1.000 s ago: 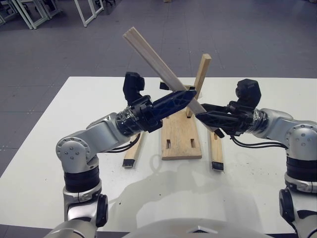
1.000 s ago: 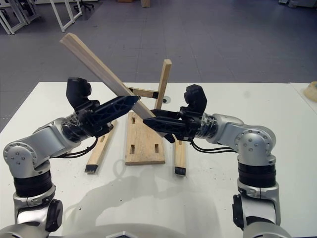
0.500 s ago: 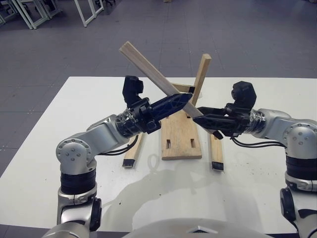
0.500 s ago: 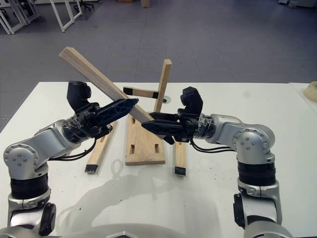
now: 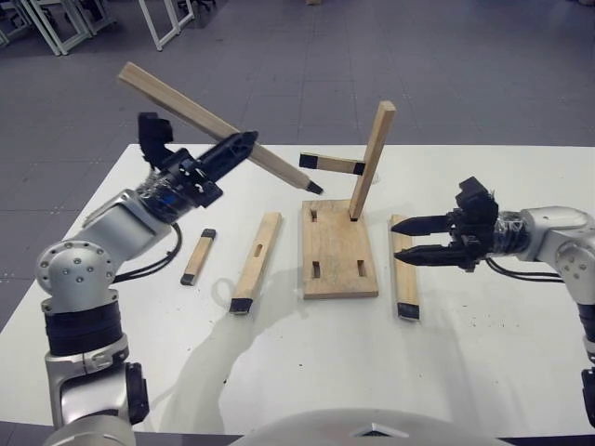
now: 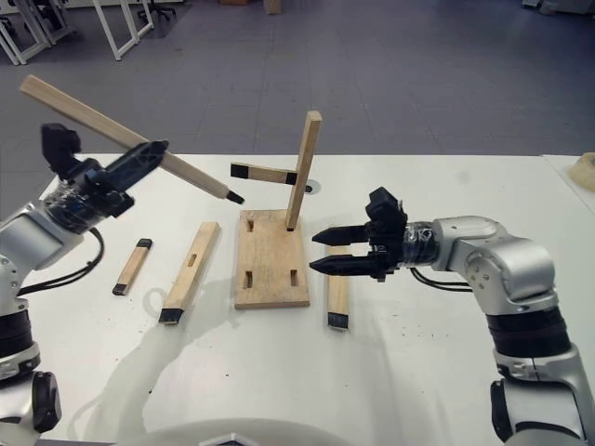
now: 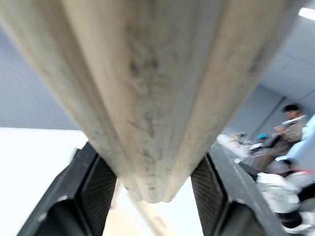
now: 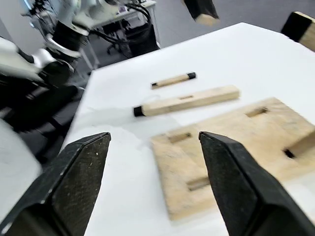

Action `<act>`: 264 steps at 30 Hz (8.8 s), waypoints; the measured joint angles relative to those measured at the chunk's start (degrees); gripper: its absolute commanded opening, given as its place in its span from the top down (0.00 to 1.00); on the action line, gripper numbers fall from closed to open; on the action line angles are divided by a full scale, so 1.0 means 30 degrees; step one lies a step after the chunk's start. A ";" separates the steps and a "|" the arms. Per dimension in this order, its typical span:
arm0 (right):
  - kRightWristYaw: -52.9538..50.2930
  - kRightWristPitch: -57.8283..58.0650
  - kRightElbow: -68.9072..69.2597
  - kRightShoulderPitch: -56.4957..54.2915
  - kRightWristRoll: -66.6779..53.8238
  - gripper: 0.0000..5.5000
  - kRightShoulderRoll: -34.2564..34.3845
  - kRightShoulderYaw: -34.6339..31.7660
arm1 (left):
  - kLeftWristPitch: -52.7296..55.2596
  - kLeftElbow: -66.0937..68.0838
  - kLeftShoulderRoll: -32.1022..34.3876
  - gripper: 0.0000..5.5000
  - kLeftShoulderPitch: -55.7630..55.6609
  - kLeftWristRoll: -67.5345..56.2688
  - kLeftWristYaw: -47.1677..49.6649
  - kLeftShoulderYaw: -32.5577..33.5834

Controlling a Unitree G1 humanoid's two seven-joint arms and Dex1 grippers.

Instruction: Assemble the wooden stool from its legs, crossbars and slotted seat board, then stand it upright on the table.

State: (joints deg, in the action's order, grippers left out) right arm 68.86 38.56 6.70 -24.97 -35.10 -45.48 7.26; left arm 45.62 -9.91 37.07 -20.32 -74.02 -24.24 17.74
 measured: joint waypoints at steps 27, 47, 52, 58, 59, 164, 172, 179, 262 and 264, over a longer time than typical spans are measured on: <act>-0.1321 -1.9468 -0.8329 -0.4460 1.7157 0.40 0.4021 0.9091 | -0.1746 -0.1243 -0.1415 0.63 0.2168 0.6990 -0.3060 -0.2207; -0.2614 -3.6701 -1.0297 -0.4341 1.8806 0.40 -0.1585 0.9946 | -0.8029 0.4459 -0.2943 0.63 0.1008 1.3140 -1.1313 -0.6429; -0.3060 -3.6749 -1.0177 -0.4359 1.9127 0.40 -0.1587 0.9949 | -0.8641 0.5735 -0.3869 0.63 0.0892 1.3899 -1.1687 -0.6778; -0.3157 -3.6639 -1.0111 -0.4356 1.9169 0.40 -0.1594 0.9996 | -0.9494 0.7432 -0.4369 0.63 0.0411 1.4822 -1.1809 -0.6856; -0.3189 -3.6600 -1.0112 -0.4353 1.9167 0.40 -0.1596 1.0004 | -0.9736 0.7810 -0.4387 0.63 0.0257 1.5074 -1.1919 -0.7001; -0.6021 -0.6371 0.4357 0.3215 0.5405 0.54 0.3495 -0.4309 | -0.0664 0.1084 -0.3192 0.40 0.1455 1.6855 -0.5344 -0.7279; -0.5716 -1.0537 -0.1243 0.5151 1.0685 0.54 0.0578 -0.1617 | -0.2817 0.1033 -0.4524 0.40 0.1945 1.7021 -0.1540 -0.3916; -0.7127 -1.4883 -0.6081 0.4130 1.4404 0.54 0.1061 0.1164 | -0.5225 0.2153 -0.5581 0.40 -0.5341 1.5784 0.0946 -0.1256; -1.1967 -0.2345 0.5308 0.8489 0.5417 0.50 0.6290 -0.3669 | -0.6505 0.4782 -0.2878 0.76 0.8787 1.9149 -0.1221 -0.0396; -1.1506 0.0408 0.5930 0.8488 0.2675 0.42 0.6085 -0.4965 | -0.6953 0.4747 -0.3040 0.76 0.8651 1.9537 -0.0154 -0.0326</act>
State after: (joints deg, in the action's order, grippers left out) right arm 34.34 39.78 24.49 0.50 -27.08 -27.22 -7.64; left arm 24.77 4.33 27.95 5.64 -15.41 -24.70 16.77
